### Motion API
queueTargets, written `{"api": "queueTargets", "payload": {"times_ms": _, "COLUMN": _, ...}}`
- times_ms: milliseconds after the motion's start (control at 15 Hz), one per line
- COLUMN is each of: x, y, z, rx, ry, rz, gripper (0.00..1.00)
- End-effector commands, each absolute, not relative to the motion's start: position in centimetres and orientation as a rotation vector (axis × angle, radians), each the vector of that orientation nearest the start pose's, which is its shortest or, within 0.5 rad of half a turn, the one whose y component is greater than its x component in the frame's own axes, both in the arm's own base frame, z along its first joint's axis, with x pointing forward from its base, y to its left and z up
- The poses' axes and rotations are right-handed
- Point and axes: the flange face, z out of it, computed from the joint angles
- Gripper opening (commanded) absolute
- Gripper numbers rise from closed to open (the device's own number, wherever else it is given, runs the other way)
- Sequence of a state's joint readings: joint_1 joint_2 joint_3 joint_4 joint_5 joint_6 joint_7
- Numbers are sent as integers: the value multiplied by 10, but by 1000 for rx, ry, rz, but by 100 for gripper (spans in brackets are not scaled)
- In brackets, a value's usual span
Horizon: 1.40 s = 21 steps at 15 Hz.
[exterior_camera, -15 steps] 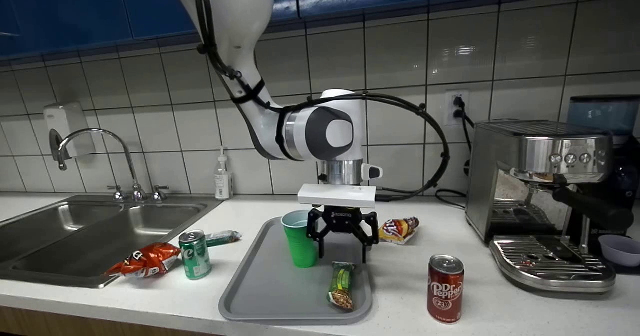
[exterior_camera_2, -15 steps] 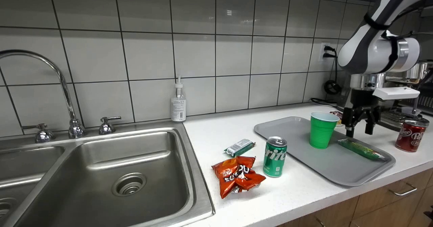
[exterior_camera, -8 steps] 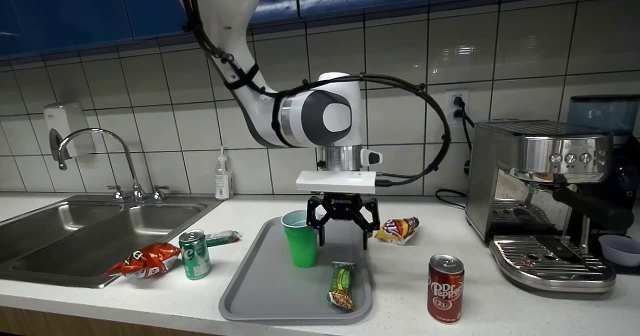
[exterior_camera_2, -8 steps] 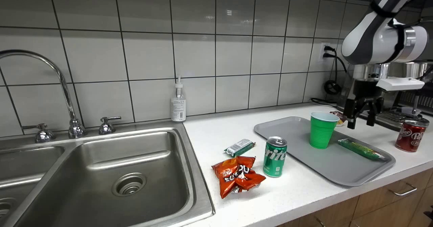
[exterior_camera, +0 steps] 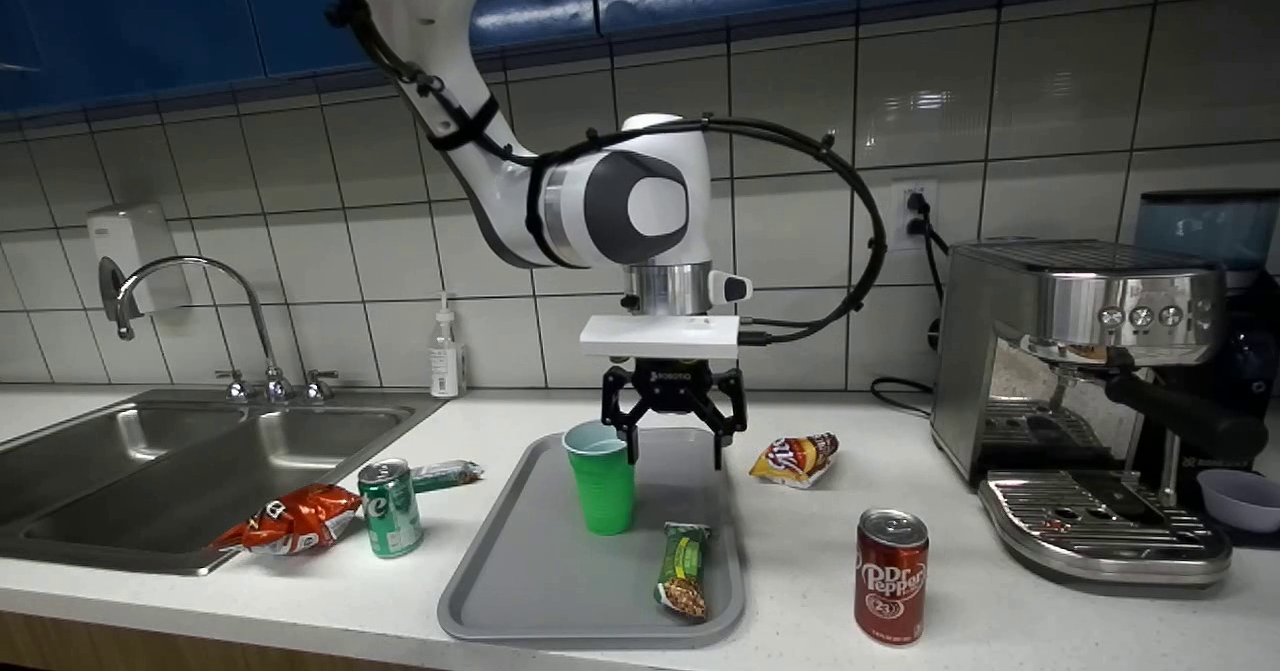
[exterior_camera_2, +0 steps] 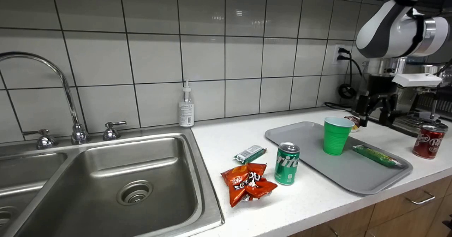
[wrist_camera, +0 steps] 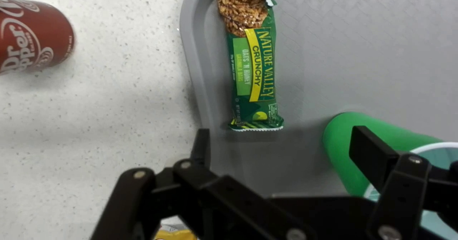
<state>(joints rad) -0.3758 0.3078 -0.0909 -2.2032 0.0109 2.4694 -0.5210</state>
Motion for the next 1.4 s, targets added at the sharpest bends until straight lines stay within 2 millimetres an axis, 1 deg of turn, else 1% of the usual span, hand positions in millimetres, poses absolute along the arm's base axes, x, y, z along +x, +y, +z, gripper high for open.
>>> {"api": "queueTargets", "payload": {"times_ms": 0, "x": 492, "y": -229, "z": 256, "rx": -3124, "ry": -154, "rz": 18, "gripper": 100}}
{"api": "queueTargets", "payload": {"times_ms": 267, "x": 495, "y": -205, "z": 260, "rx": -3122, "ry": -258, "rz": 19, "gripper": 100}}
{"api": "queueTargets", "payload": {"times_ms": 467, "x": 495, "y": -183, "z": 261, "rx": -3111, "ry": -343, "rz": 24, "gripper": 100}}
{"api": "queueTargets", "payload": {"times_ms": 1000, "x": 484, "y": -125, "z": 256, "rx": -3052, "ry": -554, "rz": 59, "gripper": 100}}
{"api": "queueTargets", "payload": {"times_ms": 1333, "x": 477, "y": -96, "z": 255, "rx": -3004, "ry": -666, "rz": 64, "gripper": 100}}
